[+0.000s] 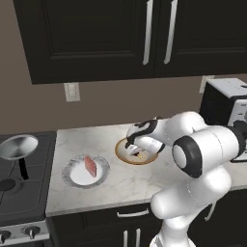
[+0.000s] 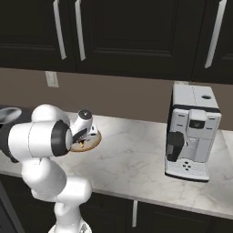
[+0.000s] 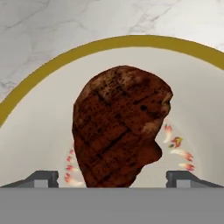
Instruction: Place one of the steaks on the plate and the other in the bowl. Then place the bowl in the fridge.
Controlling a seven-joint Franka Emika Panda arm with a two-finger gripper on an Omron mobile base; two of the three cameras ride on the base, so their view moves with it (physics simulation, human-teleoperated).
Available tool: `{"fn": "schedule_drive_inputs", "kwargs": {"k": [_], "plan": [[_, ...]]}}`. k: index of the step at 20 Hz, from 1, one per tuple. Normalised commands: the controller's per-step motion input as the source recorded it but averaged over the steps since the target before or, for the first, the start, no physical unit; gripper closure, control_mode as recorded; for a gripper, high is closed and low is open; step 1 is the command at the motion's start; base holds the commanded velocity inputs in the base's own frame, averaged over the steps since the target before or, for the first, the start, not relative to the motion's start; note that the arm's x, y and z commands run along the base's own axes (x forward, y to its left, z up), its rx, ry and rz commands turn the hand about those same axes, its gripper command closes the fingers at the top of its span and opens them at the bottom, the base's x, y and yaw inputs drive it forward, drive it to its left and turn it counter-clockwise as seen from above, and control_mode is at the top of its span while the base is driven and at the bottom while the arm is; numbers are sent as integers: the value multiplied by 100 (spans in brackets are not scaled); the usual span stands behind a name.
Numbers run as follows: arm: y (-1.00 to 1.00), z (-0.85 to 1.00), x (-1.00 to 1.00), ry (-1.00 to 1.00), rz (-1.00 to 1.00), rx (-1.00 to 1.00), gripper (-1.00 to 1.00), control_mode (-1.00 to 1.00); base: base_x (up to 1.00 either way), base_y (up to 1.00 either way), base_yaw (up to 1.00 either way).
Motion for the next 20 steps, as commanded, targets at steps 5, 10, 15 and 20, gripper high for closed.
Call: {"fn": "schedule_drive_inputs", "kwargs": {"k": [5, 10, 15, 20], "plan": [[-10, 66, -39, -9, 0, 0, -100, -100, 0, 0, 0], [-23, 93, -25, -7, 0, 1, -100, -100, 0, 0, 0], [-23, 100, -35, 0, 0, 0, -100, -100, 0, 0, 0], [-15, 85, -71, 0, 0, 0, -100, -100, 0, 0, 0]]}}
